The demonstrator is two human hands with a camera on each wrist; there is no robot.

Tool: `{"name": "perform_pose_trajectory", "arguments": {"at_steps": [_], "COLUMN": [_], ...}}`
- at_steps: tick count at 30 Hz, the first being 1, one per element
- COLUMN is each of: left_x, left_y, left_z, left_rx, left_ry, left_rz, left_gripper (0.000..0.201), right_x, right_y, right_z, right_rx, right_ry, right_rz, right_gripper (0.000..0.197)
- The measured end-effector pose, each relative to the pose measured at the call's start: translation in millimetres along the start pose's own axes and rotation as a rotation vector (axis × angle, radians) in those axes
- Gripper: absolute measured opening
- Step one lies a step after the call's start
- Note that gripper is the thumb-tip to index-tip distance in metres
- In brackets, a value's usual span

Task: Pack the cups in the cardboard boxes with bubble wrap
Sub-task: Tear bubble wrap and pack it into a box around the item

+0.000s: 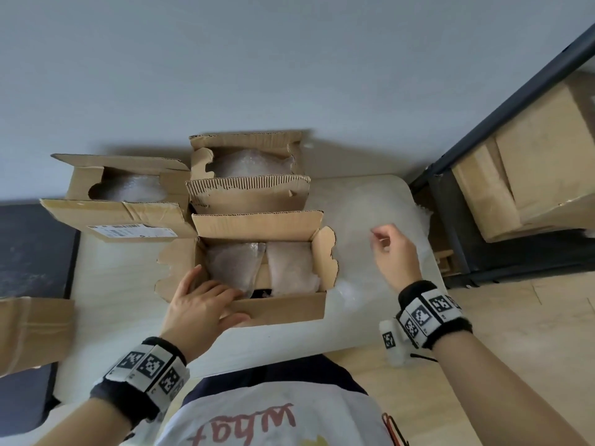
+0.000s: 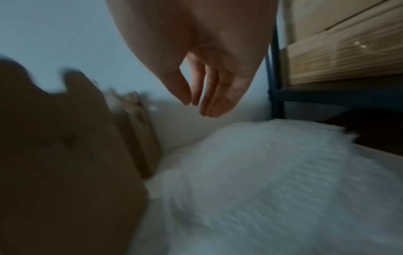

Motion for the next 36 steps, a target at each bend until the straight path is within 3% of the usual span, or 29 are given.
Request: {"name": "perform_pose_trajectory", "arguments": {"at_steps": [3,9,14,18,21,24,28,36], "left_x": [-1,-1,-1,1,1,1,2,6], "left_y": [3,4,6,6,7,7,6,0], "left_z": [2,2,3,7,11,12,13,11], "left_rx": [0.023,0.064,0.13,0.161,0.194,0.193,0.261,0.298], "left_ry": [0.014,0.027,0.045,0.071,0.091,0.105,0.134,0.181], "left_rz": [0.026,0.069,0.081,0.095,0.101,0.11,0.1,0.062], "left_gripper": [0.069,0.06,0.067,0.073,0.075,0.077,0.09,0.105], "right_x": [-43,-78,-82,-80,-83,-91,-94,-46], "right_y": [-15,-41,-49,-49,-46,-41,-28,37], "right_z": [15,20,20,23,27,28,21,-4], "right_rx": [0.148,0.322,0.215,0.188,0.175,0.185,0.035,-0.281], "right_ry": [-0.217,-0.291,-0.264,-0.24,-0.271,-0.28,-0.254,-0.034], "right_rz": [-0.147,-0.351,-0.396,-0.472,-0.41,-0.222,0.099,0.168], "right_gripper": [0.042,0.062,0.062,0.029,0.017,0.017,0.022,0.023]}}
Point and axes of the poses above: each hand's wrist, its own z-axis towards the middle knuckle, its own y-axis out of the back of the hand, x = y × z, the point moved 3 cm from there along z, towards the middle knuckle, and after that the axes turned 15 degrees about x, right-handed, at the moved point
